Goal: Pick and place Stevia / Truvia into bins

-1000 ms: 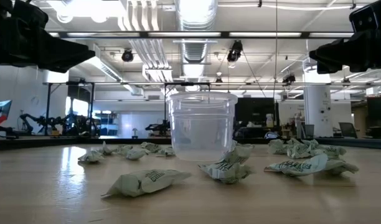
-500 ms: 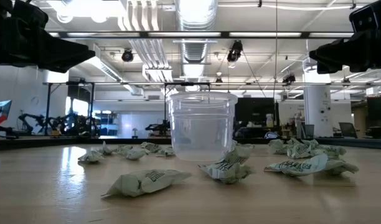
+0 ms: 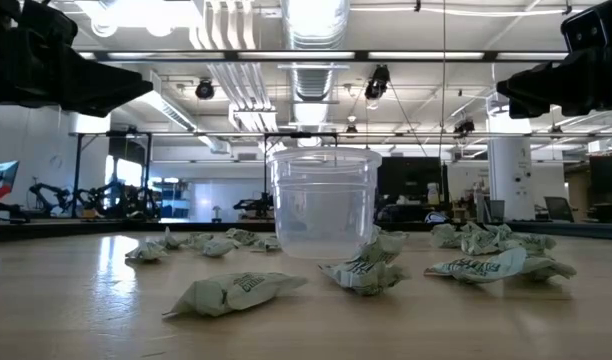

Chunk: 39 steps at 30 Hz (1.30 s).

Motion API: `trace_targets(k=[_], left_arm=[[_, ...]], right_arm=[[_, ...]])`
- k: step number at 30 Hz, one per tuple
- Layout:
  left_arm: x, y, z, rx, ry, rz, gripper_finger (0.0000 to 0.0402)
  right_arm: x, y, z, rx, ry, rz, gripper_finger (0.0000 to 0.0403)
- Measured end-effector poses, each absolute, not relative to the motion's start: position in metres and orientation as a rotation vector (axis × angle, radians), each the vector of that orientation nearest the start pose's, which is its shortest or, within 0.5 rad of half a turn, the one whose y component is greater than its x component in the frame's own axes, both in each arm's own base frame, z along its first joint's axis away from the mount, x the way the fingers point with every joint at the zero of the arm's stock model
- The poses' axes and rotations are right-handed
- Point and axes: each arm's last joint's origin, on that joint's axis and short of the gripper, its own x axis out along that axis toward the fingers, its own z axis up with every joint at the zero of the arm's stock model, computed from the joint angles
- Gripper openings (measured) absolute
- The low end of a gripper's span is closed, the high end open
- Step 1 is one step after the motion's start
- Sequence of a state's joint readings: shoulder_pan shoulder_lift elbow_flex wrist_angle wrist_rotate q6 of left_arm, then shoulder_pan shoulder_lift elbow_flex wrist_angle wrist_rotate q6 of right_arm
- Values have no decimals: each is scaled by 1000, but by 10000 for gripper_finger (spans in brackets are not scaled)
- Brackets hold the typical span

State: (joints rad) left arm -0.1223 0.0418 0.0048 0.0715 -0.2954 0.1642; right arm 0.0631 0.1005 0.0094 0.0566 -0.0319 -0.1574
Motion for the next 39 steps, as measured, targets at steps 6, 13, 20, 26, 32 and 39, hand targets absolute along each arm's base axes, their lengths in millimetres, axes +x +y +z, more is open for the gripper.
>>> trace_targets(k=[6, 13, 20, 26, 32, 39], left_arm=[[99, -4, 169, 157, -20, 175, 190], [99, -4, 169, 157, -20, 175, 190], [99, -4, 169, 157, -20, 176, 190], [99, -4, 169, 157, -20, 175, 190], [99, -4, 169, 157, -20, 175, 190], [98, -4, 176, 82, -102, 161, 190]], right_arm=[[103, 7, 164, -158, 27, 97, 68], [103, 7, 164, -158, 27, 97, 68], [103, 7, 164, -158, 27, 97, 68], [103, 7, 164, -158, 27, 97, 68], [103, 7, 164, -158, 27, 97, 68], [103, 7, 164, -158, 28, 97, 68]])
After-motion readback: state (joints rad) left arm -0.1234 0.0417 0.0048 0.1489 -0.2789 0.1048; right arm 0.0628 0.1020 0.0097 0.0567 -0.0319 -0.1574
